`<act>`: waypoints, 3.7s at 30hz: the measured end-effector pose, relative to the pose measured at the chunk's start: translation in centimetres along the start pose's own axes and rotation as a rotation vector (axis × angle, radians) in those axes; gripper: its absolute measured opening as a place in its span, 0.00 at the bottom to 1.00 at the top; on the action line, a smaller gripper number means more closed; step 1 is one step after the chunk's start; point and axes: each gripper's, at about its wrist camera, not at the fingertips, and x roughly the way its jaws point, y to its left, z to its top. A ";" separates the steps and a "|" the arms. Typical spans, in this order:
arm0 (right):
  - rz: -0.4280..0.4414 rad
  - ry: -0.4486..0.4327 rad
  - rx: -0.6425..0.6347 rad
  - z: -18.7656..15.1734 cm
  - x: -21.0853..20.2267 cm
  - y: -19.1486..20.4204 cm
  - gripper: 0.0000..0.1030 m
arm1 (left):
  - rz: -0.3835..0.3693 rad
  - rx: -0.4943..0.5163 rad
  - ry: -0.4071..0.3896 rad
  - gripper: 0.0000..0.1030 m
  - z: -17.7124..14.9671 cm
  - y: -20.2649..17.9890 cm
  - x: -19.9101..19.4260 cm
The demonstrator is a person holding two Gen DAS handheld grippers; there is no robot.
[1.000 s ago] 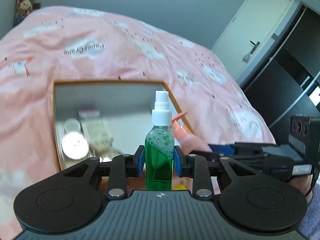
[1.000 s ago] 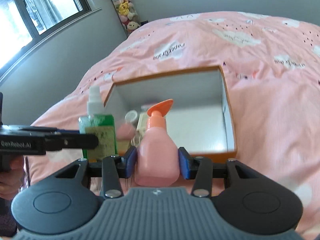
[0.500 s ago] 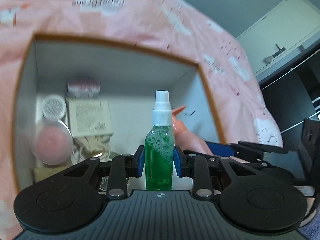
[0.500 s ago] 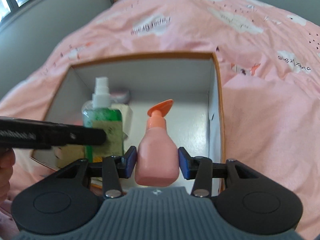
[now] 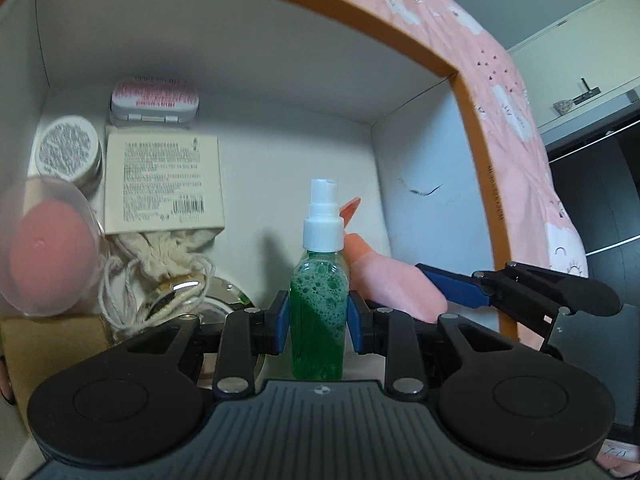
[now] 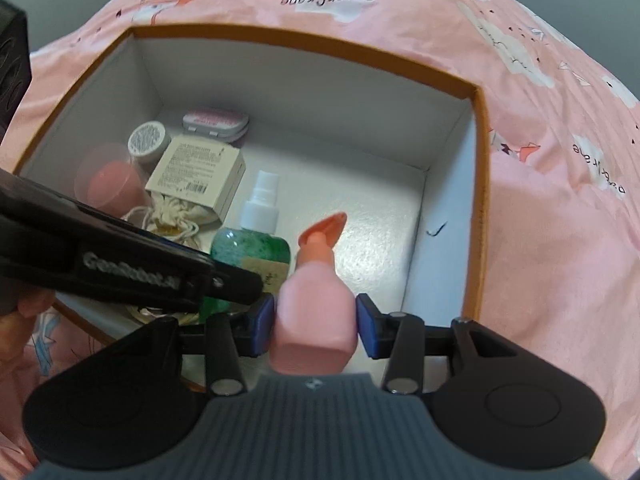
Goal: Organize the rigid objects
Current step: 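Lift both bottles and lower them upright into the box, then open both tools to release the bottles in the box, then move both open tools toward the yellow bottle and tape measure beside the box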
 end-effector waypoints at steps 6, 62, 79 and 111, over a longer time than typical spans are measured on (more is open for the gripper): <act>-0.016 0.034 0.004 0.2 1.2 0.1 0.42 | 0.016 -0.001 0.033 0.32 0.2 0.1 0.4; -0.066 -0.279 0.186 -6.3 -11.3 0.4 0.52 | 0.143 0.454 -0.369 0.38 -7.6 -9.9 -11.0; -0.084 -0.190 0.385 -16.7 -12.6 2.0 0.52 | 0.122 0.482 -0.204 0.38 -14.1 -8.7 -9.3; -0.004 -0.090 0.509 -21.8 -9.9 2.6 0.46 | 0.042 0.305 0.144 0.40 -15.0 -7.6 -0.5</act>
